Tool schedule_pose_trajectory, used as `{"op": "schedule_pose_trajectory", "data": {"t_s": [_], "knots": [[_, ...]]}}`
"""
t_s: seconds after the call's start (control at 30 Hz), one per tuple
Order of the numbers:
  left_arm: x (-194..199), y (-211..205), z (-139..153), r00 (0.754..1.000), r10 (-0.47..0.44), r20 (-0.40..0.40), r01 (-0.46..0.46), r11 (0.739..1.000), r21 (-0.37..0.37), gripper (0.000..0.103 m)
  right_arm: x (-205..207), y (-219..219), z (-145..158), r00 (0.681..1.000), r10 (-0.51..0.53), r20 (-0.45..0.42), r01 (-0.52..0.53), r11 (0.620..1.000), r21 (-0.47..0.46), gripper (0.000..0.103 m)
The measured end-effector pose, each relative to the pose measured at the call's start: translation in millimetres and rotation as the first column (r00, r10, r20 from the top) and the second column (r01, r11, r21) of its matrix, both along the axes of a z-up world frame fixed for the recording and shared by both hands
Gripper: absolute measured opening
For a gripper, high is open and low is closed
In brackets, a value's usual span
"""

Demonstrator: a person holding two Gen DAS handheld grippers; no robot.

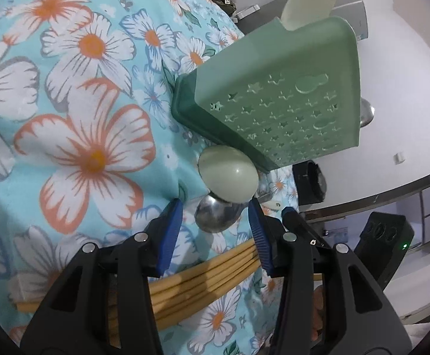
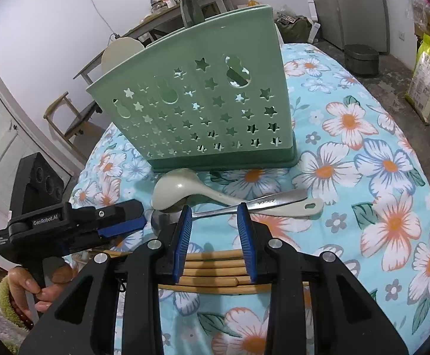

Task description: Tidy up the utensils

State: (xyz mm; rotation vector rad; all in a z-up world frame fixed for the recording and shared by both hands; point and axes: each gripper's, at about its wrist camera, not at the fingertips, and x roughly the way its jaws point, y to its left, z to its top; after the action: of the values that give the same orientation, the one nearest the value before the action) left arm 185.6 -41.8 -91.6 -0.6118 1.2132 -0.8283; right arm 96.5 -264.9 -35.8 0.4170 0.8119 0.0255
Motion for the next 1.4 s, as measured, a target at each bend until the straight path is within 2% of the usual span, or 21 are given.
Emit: {"op": "schedule_pose_trajectory", "data": {"t_s": [0.2,0.4,0.57,0.7,0.8,0.9,0.97,1.0,1.03,1.1,1.13,1.17,1.2,1.23,1.33,1.4], "knots": [[0.4,-7.7,1.9,0.998,-0.023,0.054,0.024,1.000,-0.004,0.044,-0.6,-1.0,-1.7,1.000,-0.002,-0.001,0.002,1.000,0.014,0.031],[-6.3,-15.4,8.0,0.996,-0.077,0.051,0.081,0.992,-0.092,0.042,-3.4,-2.4,1.4,1.000,-0.010,0.008,0.010,1.000,0.012,0.031],[-17.7,-22.2,14.4,0.985,-0.143,0.097,0.153,0.982,-0.109,0.039,-5.7,-5.5,3.5,1.000,-0.022,0.012,0.022,1.000,0.013,0.031],[-27.1,-31.1,17.8,0.976,-0.172,0.131,0.179,0.983,-0.041,0.039,-6.6,-6.1,3.0,1.000,-0.025,0.011,0.025,1.000,0.013,0.031],[-32.7,-45.4,23.7,0.962,-0.181,0.203,0.162,0.981,0.102,0.039,-7.2,-4.8,4.4,1.000,-0.023,0.015,0.023,1.000,0.010,0.032],[-43.4,-60.9,36.3,0.916,-0.234,0.327,0.145,0.950,0.275,0.043,-7.6,-3.9,5.0,1.000,-0.021,0.017,0.021,1.000,0.011,0.032],[-53.6,-75.4,42.2,0.858,-0.311,0.408,0.139,0.907,0.398,0.048,-8.0,-4.2,4.3,1.000,-0.021,0.015,0.021,1.000,0.015,0.032],[-57.1,-83.1,42.8,0.839,-0.339,0.426,0.141,0.891,0.431,0.048,-7.8,-4.5,3.9,1.000,-0.022,0.014,0.021,1.000,0.017,0.032],[-63.3,-93.2,42.9,0.803,-0.393,0.448,0.147,0.859,0.490,0.048,-8.3,-4.6,3.5,1.000,-0.022,0.014,0.022,1.000,0.018,0.032],[-70.2,-110.8,41.6,0.749,-0.466,0.470,0.153,0.813,0.562,0.048,-9.1,-5.1,3.7,1.000,-0.023,0.015,0.023,1.000,0.020,0.032],[-70.7,-116.2,41.0,0.729,-0.491,0.476,0.149,0.793,0.591,0.048,-9.5,-5.5,3.9,1.000,-0.024,0.017,0.024,1.000,0.021,0.032],[-73.0,-122.1,38.9,0.699,-0.523,0.487,0.133,0.765,0.630,0.048,-10.0,-5.8,4.0,1.000,-0.025,0.018,0.024,0.999,0.022,0.032],[-74.6,-120.3,37.7,0.684,-0.534,0.496,0.124,0.756,0.643,0.048,-10.1,-5.8,4.1,1.000,-0.025,0.018,0.024,0.999,0.023,0.032],[-75.8,-125.4,36.8,0.661,-0.556,0.504,0.114,0.738,0.665,0.048,-10.3,-5.6,4.3,1.000,-0.025,0.018,0.024,0.999,0.023,0.032],[-76.5,-135.4,31.5,0.613,-0.603,0.511,0.078,0.690,0.720,0.047,-10.6,-5.5,4.6,1.000,-0.024,0.019,0.023,0.999,0.023,0.032],[-78.1,-135.6,28.8,0.581,-0.630,0.516,0.061,0.665,0.744,0.039,-11.0,-5.3,4.8,1.000,-0.024,0.019,0.024,0.999,0.022,0.032]]}}
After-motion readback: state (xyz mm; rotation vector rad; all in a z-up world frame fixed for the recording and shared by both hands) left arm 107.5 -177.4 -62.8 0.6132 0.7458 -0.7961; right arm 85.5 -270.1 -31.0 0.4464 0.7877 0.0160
